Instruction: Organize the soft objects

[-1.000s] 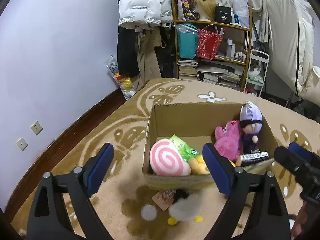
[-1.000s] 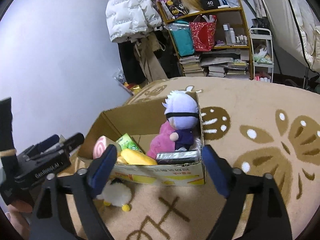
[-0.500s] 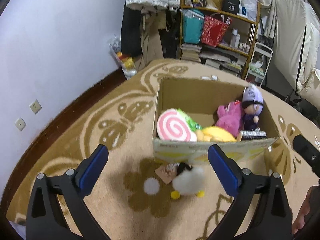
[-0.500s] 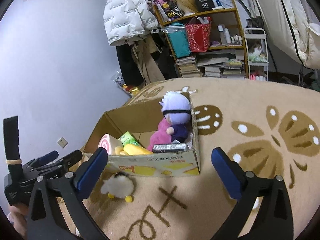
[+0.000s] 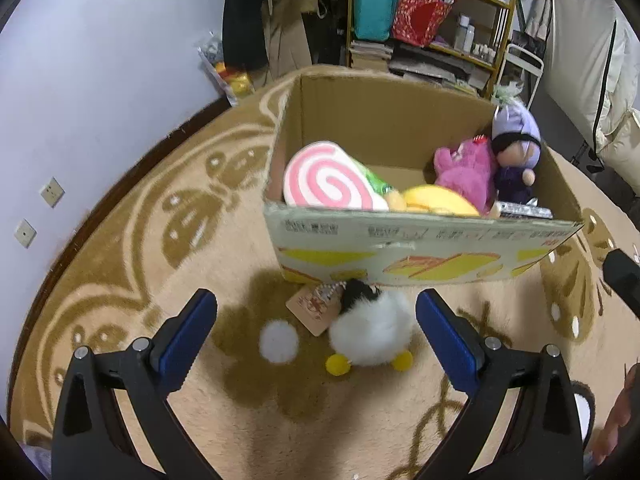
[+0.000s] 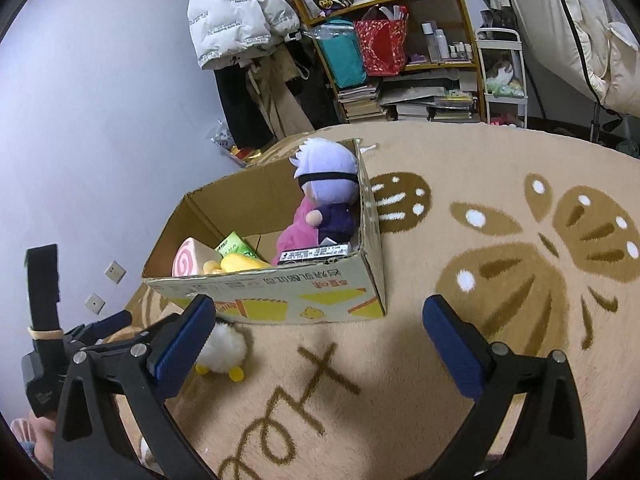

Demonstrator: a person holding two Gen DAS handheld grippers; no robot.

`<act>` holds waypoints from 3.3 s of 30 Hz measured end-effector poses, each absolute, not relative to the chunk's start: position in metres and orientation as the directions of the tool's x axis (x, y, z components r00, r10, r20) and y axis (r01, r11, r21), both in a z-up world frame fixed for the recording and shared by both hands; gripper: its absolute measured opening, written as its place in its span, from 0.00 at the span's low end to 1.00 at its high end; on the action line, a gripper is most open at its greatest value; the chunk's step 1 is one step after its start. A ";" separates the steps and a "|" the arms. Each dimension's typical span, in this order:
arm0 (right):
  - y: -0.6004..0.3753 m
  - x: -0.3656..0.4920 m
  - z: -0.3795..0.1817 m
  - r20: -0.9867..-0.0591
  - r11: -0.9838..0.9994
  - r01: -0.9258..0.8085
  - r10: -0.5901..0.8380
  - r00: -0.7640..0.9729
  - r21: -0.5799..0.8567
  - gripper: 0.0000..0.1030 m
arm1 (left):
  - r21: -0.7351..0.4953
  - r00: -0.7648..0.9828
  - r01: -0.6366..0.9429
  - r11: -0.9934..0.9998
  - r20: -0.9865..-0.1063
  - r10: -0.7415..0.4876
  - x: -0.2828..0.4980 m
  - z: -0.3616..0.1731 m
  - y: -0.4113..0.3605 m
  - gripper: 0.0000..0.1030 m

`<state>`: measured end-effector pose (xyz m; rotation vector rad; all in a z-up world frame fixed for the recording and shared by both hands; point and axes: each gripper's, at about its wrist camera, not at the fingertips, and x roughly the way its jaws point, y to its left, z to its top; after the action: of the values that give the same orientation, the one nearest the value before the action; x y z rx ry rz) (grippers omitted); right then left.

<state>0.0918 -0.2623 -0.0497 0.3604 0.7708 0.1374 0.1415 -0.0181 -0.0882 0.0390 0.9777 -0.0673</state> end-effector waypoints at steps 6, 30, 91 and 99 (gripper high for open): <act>-0.263 0.094 -0.054 -0.662 0.929 0.014 0.253 0.705 0.369 1.00 | -0.019 0.515 0.092 0.996 -0.855 -0.064 0.149 -0.109 -0.025 0.96; -0.265 0.100 -0.064 -0.680 0.928 0.031 0.248 0.690 0.370 1.00 | 0.005 0.478 0.125 0.992 -0.877 -0.056 0.145 -0.144 -0.046 0.31; -0.267 0.066 0.007 -0.578 0.943 -0.011 0.214 0.788 0.334 1.00 | 0.041 0.840 0.026 0.999 -0.543 0.001 0.081 0.067 -0.001 1.00; -0.265 0.040 0.037 -0.521 0.950 -0.024 0.192 0.832 0.312 1.00 | 0.102 0.861 0.035 0.994 -0.507 0.022 0.037 0.087 0.004 1.00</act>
<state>0.0397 -0.2647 0.0374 0.3014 0.5792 0.1167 0.0369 0.0044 0.0865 0.1088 0.5331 -0.0066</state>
